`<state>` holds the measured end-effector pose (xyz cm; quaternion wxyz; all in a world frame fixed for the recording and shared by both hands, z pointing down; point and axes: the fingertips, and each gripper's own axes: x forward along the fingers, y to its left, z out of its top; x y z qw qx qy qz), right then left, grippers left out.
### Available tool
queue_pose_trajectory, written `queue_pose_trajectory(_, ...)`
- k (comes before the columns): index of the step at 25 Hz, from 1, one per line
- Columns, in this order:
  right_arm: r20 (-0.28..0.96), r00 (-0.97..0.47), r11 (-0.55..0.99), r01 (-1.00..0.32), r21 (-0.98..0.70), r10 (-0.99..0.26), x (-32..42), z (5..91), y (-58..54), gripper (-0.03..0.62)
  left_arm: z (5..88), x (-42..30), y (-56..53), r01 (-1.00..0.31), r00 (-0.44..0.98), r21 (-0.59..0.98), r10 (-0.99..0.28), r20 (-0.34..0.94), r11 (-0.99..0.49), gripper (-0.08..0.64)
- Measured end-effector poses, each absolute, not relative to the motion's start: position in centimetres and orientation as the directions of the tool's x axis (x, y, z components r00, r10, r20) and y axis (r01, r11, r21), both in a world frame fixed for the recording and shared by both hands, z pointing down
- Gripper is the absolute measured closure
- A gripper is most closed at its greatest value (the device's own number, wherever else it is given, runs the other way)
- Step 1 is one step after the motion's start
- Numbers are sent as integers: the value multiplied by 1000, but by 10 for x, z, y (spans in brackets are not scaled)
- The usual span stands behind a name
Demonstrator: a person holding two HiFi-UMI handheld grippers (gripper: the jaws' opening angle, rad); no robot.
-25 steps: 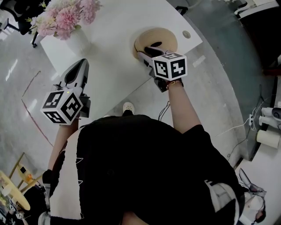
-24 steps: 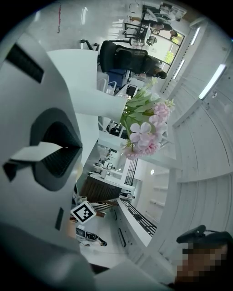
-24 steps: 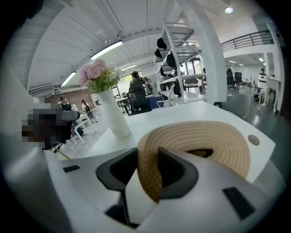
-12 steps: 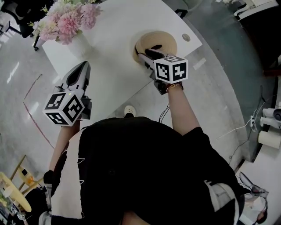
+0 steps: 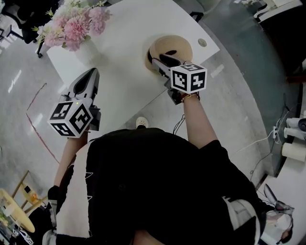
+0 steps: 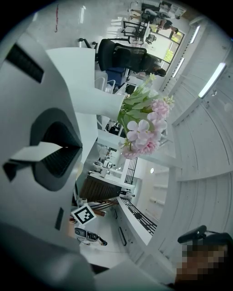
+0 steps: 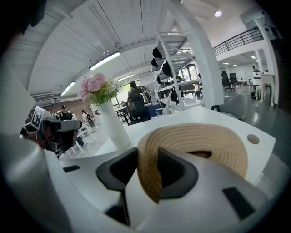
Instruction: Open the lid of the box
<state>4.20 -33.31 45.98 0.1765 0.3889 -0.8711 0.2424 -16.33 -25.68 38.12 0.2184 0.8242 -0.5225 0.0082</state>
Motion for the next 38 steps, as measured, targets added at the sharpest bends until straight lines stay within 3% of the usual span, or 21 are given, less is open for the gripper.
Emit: queue_pose_trajectory(38,242,-682,562,-716,-414,-690,67,416,-329,453,374,-141,-258,-845,500,342,-834,232,-412,549)
